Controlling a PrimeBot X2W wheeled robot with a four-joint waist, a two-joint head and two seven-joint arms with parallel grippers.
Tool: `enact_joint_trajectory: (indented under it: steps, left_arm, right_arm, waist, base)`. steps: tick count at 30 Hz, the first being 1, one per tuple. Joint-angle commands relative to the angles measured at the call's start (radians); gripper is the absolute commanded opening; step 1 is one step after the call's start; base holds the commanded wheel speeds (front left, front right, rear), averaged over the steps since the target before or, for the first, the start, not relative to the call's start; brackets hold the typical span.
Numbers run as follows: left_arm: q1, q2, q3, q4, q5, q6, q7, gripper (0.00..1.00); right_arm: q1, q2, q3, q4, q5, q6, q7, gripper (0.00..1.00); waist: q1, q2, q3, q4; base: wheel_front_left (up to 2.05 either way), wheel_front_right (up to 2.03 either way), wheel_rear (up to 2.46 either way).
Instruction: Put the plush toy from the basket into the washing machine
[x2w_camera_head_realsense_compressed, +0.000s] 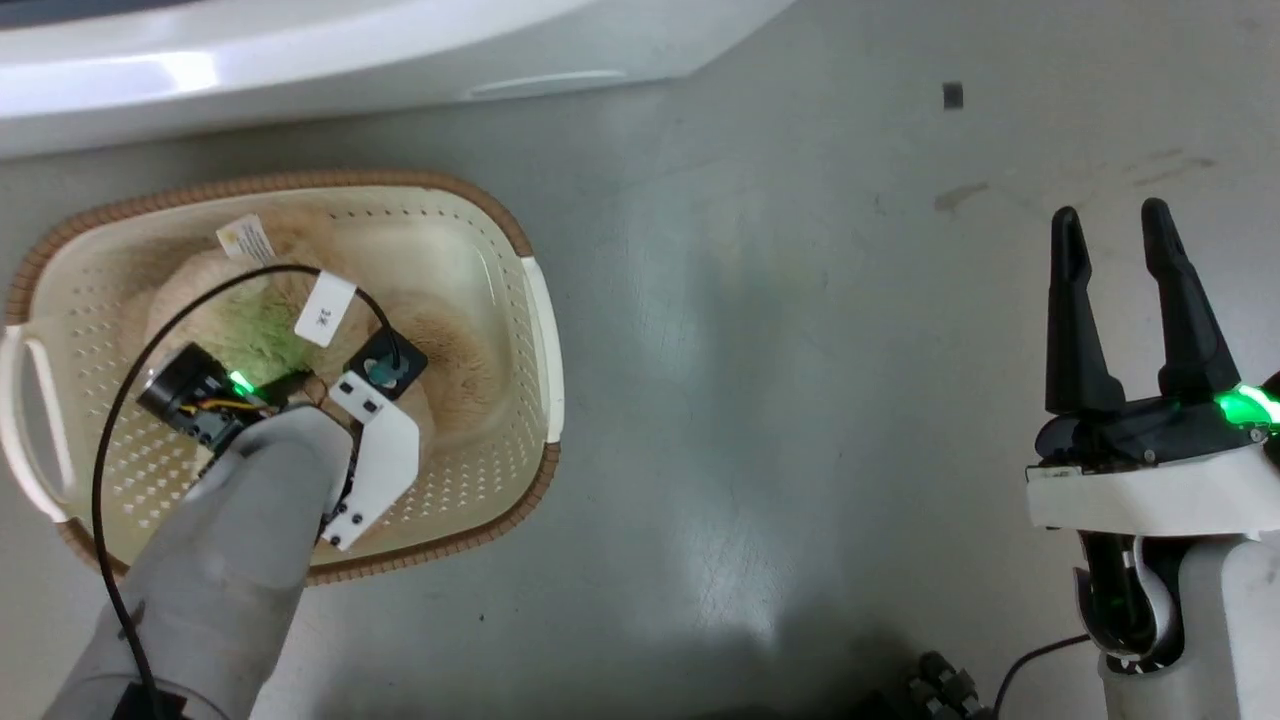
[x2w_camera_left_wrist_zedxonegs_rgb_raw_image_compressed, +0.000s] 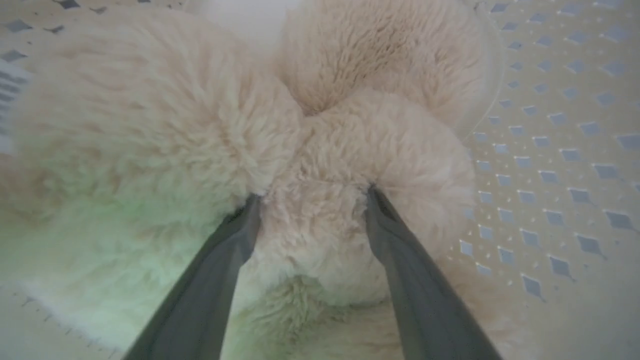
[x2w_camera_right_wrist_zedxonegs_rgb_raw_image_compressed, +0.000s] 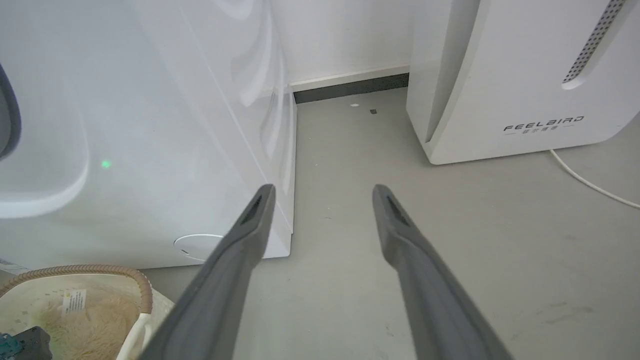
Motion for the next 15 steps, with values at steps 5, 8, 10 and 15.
enact_joint_trajectory:
  steps: [5,8,10,15]
  left_arm:
    - [-0.065,0.021,-0.036,0.071,-0.002,0.015,-0.001,1.00]
    - [-0.090,0.028,-0.052,0.102,-0.004,0.020,-0.002,1.00]
    - [-0.105,0.034,-0.065,0.123,-0.004,0.022,0.000,1.00]
    - [-0.136,0.050,-0.093,0.174,-0.011,0.018,0.008,0.00]
  right_arm:
    - [-0.038,0.000,-0.003,-0.010,0.025,-0.001,-0.018,1.00]
    - [-0.049,0.000,-0.006,-0.010,0.033,-0.001,-0.024,1.00]
    - [-0.057,0.000,-0.007,-0.009,0.038,-0.001,-0.029,1.00]
    - [-0.078,0.000,-0.008,-0.008,0.055,-0.001,-0.039,1.00]
  waist:
    - [-0.0001,0.0000,0.067,-0.017]
    - [-0.0001,0.0000,0.092,-0.022]
    - [-0.0001,0.0000,0.105,-0.025]
    - [-0.0001,0.0000,0.135,-0.037]
  base:
    - [0.00,0.00,0.00]
    - [0.00,0.00,0.00]
    - [0.00,0.00,0.00]
    - [0.00,0.00,0.00]
